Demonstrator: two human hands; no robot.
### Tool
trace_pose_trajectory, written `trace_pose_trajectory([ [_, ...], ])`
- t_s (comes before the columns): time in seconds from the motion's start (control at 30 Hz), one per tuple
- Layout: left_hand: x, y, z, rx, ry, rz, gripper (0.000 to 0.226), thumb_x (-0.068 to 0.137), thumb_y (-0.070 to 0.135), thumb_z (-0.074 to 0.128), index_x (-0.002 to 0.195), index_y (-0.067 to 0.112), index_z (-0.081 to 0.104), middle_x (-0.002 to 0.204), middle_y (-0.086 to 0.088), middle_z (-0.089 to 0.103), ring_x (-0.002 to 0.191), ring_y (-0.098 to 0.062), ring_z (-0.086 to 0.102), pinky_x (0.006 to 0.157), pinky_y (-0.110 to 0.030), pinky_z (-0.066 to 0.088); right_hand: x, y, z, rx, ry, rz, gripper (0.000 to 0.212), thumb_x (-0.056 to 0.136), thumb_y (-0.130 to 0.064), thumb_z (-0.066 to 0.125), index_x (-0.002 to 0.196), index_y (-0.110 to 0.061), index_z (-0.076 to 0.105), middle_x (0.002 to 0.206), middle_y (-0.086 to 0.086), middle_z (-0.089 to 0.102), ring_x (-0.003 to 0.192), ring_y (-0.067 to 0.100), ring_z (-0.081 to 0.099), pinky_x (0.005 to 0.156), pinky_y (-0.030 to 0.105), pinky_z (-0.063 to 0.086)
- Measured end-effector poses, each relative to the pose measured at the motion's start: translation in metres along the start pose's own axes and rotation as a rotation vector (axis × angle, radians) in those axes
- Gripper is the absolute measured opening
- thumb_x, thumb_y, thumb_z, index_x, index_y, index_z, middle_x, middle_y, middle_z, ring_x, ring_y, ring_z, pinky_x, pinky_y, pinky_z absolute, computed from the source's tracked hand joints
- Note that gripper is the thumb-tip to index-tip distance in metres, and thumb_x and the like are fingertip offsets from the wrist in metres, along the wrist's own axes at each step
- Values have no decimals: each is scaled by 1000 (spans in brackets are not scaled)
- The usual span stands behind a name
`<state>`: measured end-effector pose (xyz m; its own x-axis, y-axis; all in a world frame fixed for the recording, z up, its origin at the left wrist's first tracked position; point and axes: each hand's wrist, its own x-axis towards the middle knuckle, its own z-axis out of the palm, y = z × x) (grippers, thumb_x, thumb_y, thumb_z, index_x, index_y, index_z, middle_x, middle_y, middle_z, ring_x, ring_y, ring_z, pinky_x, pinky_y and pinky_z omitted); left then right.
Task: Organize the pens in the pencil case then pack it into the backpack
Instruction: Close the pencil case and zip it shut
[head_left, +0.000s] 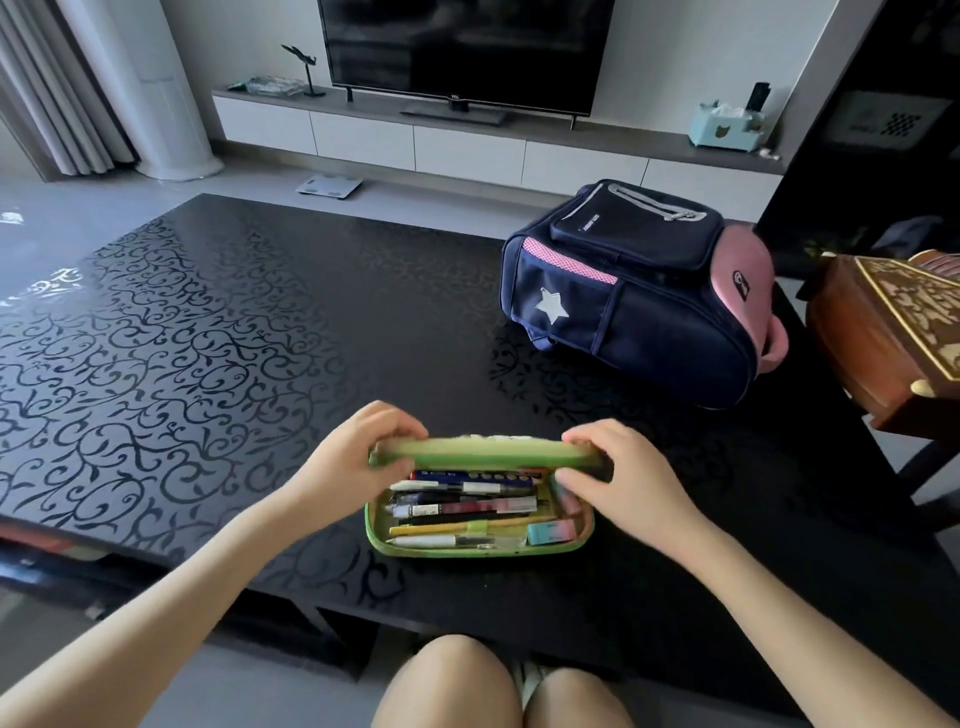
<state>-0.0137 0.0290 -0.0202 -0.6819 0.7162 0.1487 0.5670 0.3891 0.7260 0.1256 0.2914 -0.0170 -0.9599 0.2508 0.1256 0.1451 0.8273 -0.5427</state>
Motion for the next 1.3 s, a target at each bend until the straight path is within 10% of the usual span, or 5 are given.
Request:
trace_pose_trajectory([
  [0.53,-11,-2,45,945,-245,172,108,63,70,62,144,32,2,150,-19,24,139,-39,19,112,-55,18,-56,20,64,-549,332,-480,30,64,-5,78,87,-9,58,79,4,60,73,24,56,63,33,50],
  [0.73,-19,-12,56,1012,-76,325,96,62,59,72,141,19,33,127,-21,55,112,-37,56,92,-54,46,-50,5,52,-477,250,-546,30,73,-37,69,86,-11,60,91,4,60,86,23,52,90,39,42],
  [1.0,-6,4,36,365,-240,-42,92,64,83,36,139,29,36,148,-6,34,138,-23,29,113,-41,24,-31,-15,85,-279,89,-403,44,86,-34,44,129,-28,50,135,8,54,126,32,48,107,47,36],
  [1.1,14,2,7,-236,-149,-348,35,95,41,41,123,28,55,131,7,53,125,-13,46,105,-29,35,-30,-17,86,-240,128,-390,40,84,-34,47,124,-32,48,131,8,58,122,33,51,103,48,40],
  [1.3,35,-12,-5,-264,-333,-556,32,93,3,40,121,2,57,102,-5,63,81,-9,58,68,-15,51,-28,-16,91,-237,147,-397,42,79,-31,58,120,-31,51,126,8,61,119,33,51,99,51,43],
])
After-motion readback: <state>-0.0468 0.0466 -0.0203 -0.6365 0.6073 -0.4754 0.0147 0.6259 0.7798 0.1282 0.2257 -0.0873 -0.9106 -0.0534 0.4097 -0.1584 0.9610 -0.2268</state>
